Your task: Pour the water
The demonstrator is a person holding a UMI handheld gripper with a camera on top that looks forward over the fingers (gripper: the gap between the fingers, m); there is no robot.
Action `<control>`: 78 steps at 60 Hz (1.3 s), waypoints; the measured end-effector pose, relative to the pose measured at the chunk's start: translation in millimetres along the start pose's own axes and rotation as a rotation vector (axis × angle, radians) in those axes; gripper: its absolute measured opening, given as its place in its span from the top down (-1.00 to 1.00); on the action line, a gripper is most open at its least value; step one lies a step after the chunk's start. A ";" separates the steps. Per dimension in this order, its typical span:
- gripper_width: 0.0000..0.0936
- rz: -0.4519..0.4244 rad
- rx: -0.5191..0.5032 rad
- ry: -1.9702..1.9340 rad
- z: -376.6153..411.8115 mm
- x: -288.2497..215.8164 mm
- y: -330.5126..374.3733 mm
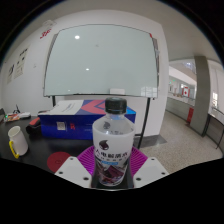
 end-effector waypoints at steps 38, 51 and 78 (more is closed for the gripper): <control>0.17 -0.172 0.504 1.051 35.0 -222.7 70.7; 0.18 -0.271 0.464 1.678 150.7 -240.6 52.4; 0.18 -0.271 0.243 2.129 229.3 -160.8 19.6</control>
Point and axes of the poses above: the point between the fingertips, and its own axes, seen from behind it with the camera up: z to the left, x down, y backward, against the way the camera looks, the point moved 2 cm from there along y, backward, against the way the camera looks, and after that the axes turned 11 degrees about y, right-handed, at the moved point
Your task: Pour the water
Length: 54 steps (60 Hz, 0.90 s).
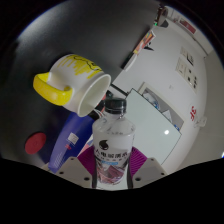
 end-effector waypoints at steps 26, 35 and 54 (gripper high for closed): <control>0.18 0.075 0.051 -1.188 -61.2 132.5 29.2; 0.17 0.036 -0.059 -1.736 -35.4 129.9 36.0; 0.18 0.024 -0.270 -2.061 76.0 50.6 9.8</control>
Point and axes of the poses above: the point between the fingertips, and its own axes, seen from behind it with the camera up: z to the left, x down, y backward, against the way the camera looks, the point moved 2 cm from there along y, backward, against the way the camera looks, and after that the axes turned 11 degrees about y, right-handed, at the moved point
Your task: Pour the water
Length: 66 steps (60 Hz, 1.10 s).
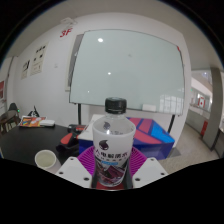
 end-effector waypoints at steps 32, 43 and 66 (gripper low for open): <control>-0.41 0.067 -0.029 -0.039 11.9 85.0 -15.3; -0.81 0.186 0.003 -0.072 10.1 93.5 17.6; -0.80 0.220 0.093 -0.034 49.8 41.1 221.8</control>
Point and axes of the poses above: the point between the fingertips, and its own axes, seen from behind it with the camera up: z to the left, x down, y backward, against the way the camera looks, the point moved 2 cm from there along y, backward, against the way the camera looks, and after that the axes turned 11 degrees about y, right-handed, at the moved point
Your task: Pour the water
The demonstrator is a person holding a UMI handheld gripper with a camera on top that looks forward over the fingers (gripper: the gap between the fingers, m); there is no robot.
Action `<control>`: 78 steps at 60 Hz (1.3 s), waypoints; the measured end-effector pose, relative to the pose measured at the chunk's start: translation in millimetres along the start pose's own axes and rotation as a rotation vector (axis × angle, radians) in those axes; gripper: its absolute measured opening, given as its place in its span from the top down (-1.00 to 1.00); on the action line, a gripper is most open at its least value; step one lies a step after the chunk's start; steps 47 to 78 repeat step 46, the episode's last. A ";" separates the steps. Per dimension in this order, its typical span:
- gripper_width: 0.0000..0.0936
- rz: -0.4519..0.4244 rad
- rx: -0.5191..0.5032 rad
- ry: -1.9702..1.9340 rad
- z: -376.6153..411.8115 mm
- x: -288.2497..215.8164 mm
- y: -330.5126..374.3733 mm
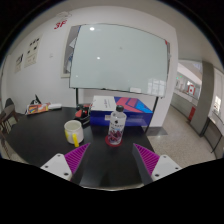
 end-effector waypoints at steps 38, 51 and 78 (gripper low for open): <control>-0.79 -0.031 0.042 0.021 30.8 12.2 205.7; -0.79 -0.032 0.044 0.016 29.1 11.7 206.9; -0.79 -0.032 0.044 0.016 29.1 11.7 206.9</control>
Point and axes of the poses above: the point between the fingertips, and its own axes, seen from behind it with the camera up: z to the left, x down, y backward, against the way the camera looks, the point moved 2 cm from there along y, backward, against the way the camera looks, and after that the axes turned 11 degrees about y, right-handed, at the moved point
